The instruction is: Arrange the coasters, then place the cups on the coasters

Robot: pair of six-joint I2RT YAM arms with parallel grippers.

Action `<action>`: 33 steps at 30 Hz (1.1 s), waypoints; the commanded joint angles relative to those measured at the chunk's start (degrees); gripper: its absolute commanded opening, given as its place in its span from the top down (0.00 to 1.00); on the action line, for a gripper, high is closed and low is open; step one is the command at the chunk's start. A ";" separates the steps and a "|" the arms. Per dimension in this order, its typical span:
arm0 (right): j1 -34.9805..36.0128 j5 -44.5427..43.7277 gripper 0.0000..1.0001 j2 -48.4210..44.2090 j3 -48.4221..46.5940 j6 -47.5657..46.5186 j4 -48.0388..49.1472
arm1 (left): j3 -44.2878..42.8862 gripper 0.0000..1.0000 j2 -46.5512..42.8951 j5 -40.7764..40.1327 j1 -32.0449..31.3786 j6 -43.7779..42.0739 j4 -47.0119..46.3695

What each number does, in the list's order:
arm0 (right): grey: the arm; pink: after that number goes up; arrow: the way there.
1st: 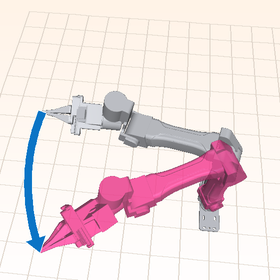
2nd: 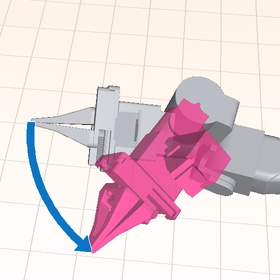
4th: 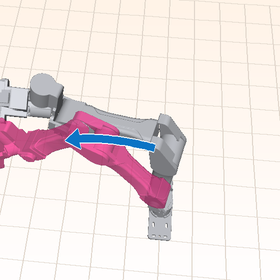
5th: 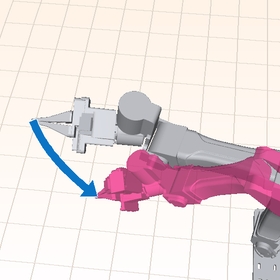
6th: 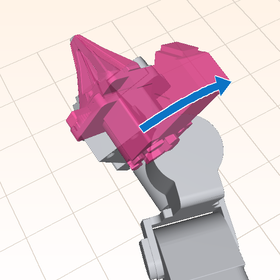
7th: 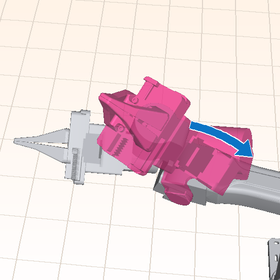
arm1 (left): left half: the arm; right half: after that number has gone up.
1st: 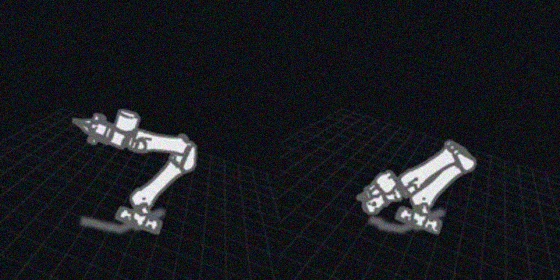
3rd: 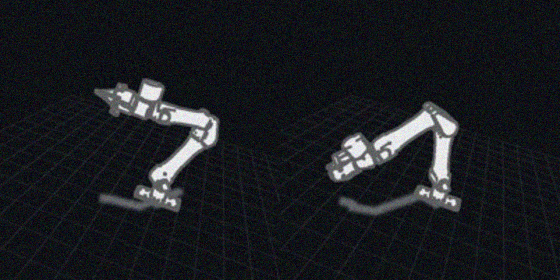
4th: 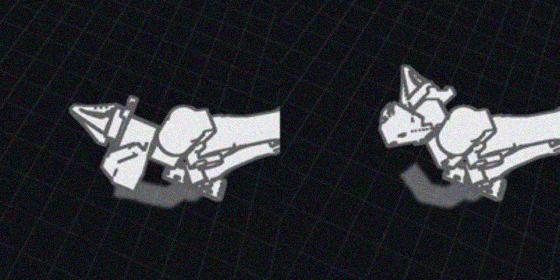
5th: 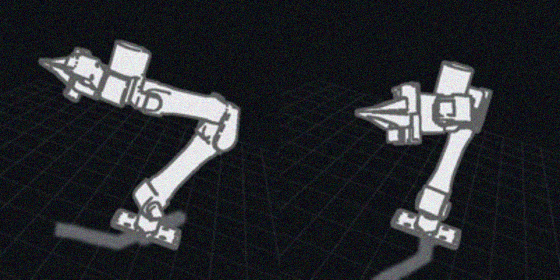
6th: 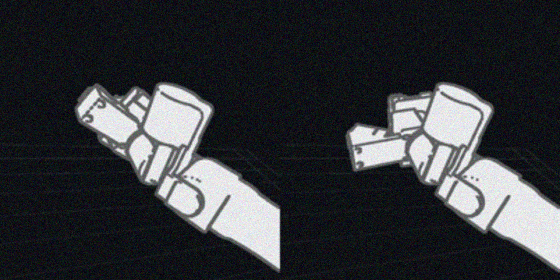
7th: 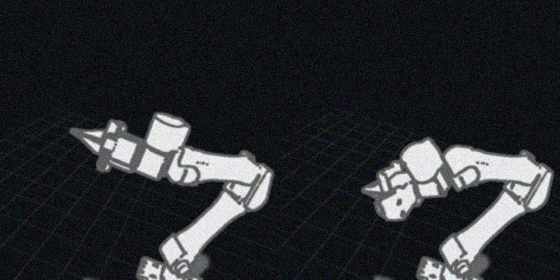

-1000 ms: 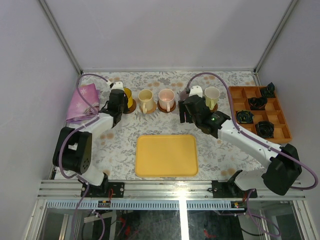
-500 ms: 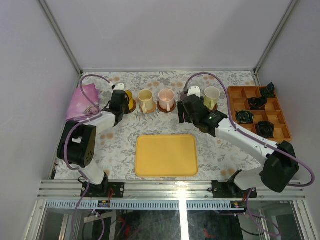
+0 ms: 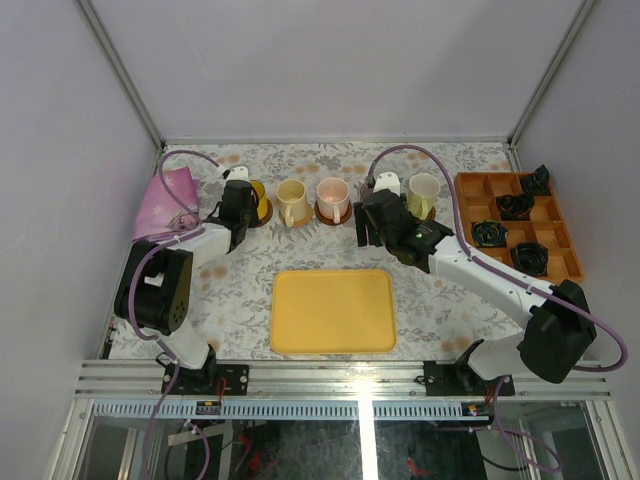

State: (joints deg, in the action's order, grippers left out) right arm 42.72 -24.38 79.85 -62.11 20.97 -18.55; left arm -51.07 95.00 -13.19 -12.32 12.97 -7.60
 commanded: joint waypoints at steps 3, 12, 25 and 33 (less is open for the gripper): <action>0.33 0.13 0.27 0.86 -2.97 0.28 1.39 | 0.80 0.69 -3.69 -0.22 0.45 1.00 -5.29; 0.35 0.88 0.27 1.01 -3.04 1.04 1.36 | 1.93 0.31 -6.97 -2.61 0.46 2.07 -1.19; 0.30 1.80 0.27 0.62 -2.86 1.69 1.39 | 2.77 0.30 -9.13 -5.85 0.48 5.62 5.09; 0.35 1.80 0.27 -0.18 -1.98 1.79 1.54 | 3.62 0.30 -9.45 -6.64 0.39 7.99 7.82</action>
State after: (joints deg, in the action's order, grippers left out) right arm 42.72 -22.85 80.95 -62.61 22.11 -18.52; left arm -48.56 87.44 -17.96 -12.32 18.92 -1.48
